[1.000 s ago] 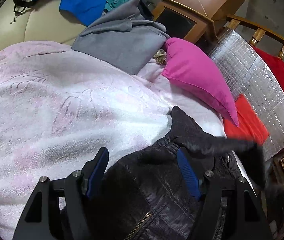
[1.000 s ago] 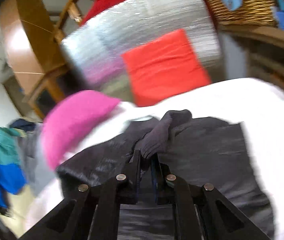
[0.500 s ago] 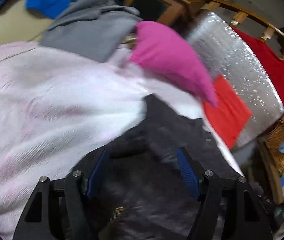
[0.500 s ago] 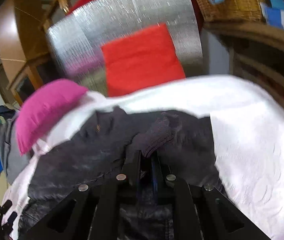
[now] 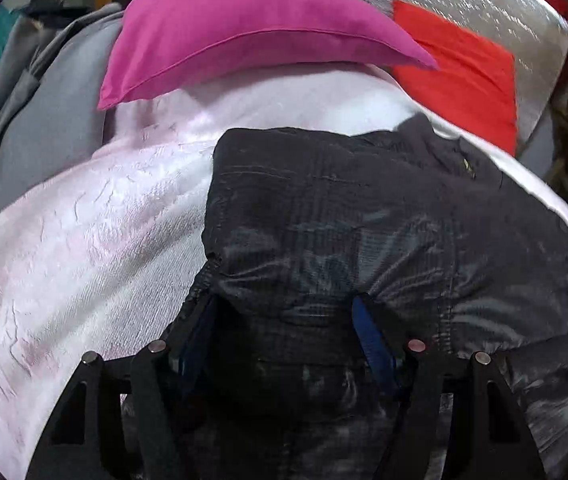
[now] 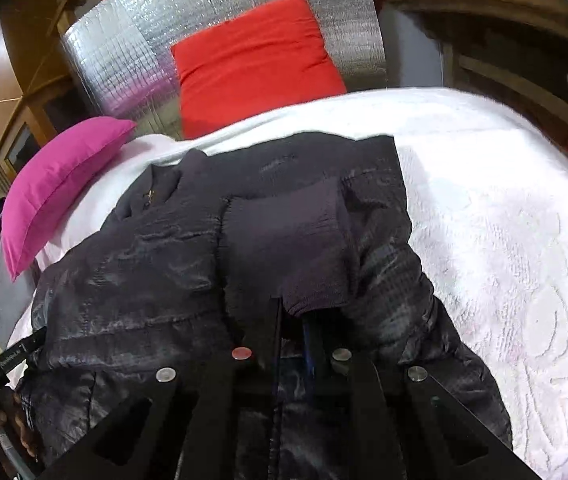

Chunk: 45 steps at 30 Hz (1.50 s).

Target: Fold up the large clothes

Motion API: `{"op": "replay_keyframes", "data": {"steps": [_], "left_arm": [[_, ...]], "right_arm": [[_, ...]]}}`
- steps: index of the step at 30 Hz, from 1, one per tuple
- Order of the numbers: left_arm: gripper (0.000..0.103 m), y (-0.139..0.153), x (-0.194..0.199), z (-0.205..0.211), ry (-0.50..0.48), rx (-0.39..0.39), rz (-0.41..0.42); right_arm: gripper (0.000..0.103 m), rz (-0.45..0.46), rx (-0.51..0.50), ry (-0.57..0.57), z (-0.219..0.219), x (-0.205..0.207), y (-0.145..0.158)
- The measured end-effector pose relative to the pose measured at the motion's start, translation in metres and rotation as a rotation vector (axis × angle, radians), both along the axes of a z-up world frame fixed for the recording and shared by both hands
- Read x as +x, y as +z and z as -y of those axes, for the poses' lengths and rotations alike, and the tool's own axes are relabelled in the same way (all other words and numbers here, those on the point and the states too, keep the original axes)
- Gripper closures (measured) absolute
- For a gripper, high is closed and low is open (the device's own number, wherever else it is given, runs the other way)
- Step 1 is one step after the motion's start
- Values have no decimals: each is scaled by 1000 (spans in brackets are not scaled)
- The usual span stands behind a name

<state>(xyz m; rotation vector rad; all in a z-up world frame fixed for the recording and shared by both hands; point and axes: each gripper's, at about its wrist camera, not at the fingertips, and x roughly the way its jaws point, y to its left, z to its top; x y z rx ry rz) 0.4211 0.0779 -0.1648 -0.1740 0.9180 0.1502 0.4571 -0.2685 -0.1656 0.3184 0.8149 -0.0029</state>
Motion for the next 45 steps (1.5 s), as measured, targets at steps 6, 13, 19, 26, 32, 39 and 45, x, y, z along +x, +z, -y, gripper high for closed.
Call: {"op": "replay_keyframes", "data": {"steps": [6,13,19,26,32,39,45], "left_arm": [[34,20,-2,-4,-41,-11,-26],[22,61,-20,21,-85,-54,113],[22,26,-6,58,-142,-126,14],[21,4,0,68,-145,-77,-5],[20,18,-19,56,-153,-151,14],[20,11,-24,16,-8,-206,-27],[20,14,-25,17,-64,-158,-31]], "right_arm": [[88,-57,126,-24,14,2,2],[18,38,293,-17,24,-35,44],[18,-69,671,18,1,-30,5],[19,-75,750,-121,1,-5,-30],[90,-79,627,-151,6,-18,-12],[84,-137,479,-124,3,-23,-17],[25,-95,580,-63,17,-42,0]]}}
